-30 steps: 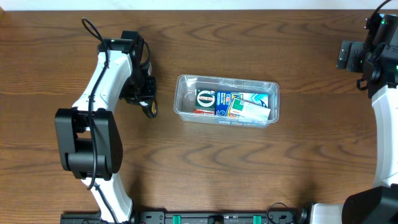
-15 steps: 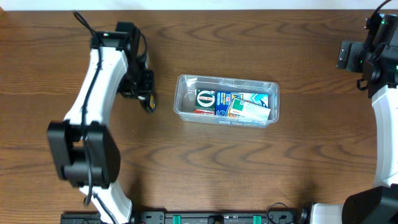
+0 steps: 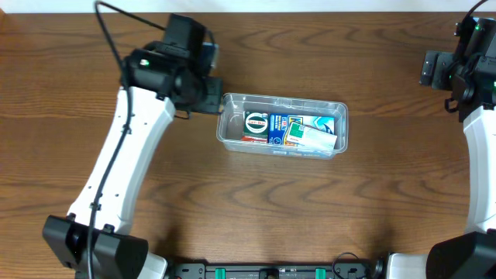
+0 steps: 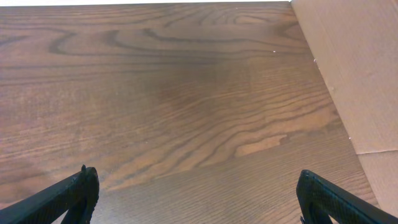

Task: Pack container
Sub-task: 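Lift the bottle and carry it over the container, then lower the bottle into the container's left end and release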

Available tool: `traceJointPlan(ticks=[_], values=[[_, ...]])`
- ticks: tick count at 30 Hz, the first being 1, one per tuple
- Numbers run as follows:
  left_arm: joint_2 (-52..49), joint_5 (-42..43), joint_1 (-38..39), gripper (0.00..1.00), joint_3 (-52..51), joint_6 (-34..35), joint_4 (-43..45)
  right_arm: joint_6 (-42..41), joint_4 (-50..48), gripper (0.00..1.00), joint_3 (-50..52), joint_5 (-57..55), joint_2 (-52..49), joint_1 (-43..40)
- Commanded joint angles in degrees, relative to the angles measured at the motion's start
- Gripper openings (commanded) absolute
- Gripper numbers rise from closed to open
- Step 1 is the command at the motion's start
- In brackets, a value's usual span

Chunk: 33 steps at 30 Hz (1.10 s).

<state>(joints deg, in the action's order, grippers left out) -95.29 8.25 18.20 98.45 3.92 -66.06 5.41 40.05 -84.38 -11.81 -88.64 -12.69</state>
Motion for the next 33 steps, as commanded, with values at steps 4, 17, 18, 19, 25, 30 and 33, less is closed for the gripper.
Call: traceJointPlan(ticks=[4, 17, 18, 19, 25, 30, 33], values=[[-0.28, -5.79, 5.84, 0.21, 1.27, 4.57, 2.99, -0.66, 0.07, 0.99, 0.11, -0.2, 0.13, -0.48], [-7.26, -10.88, 8.7, 0.21, 1.03, 11.28, 3.45, -0.66, 0.07, 0.99, 0.13, -0.2, 0.13, -0.48], [-7.91, -10.88, 8.7, 0.21, 1.03, 11.47, 3.43, -0.66, 0.07, 0.99, 0.11, -0.2, 0.13, -0.48], [-8.57, -10.86, 8.7, 0.21, 1.03, 11.65, 3.41, -0.66, 0.07, 0.99, 0.13, -0.2, 0.13, -0.48], [-12.17, -10.4, 8.81, 0.21, 0.96, 13.22, 3.04, -0.66, 0.07, 0.99, 0.13, -0.2, 0.13, -0.48], [-14.27, -10.43, 8.83, 0.21, 0.11, 13.99, 2.95, -0.66, 0.07, 0.99, 0.11, -0.2, 0.13, -0.48], [-15.67, -10.43, 8.83, 0.21, 0.07, 13.99, 2.95, -0.66, 0.07, 0.99, 0.11, -0.2, 0.13, -0.48]])
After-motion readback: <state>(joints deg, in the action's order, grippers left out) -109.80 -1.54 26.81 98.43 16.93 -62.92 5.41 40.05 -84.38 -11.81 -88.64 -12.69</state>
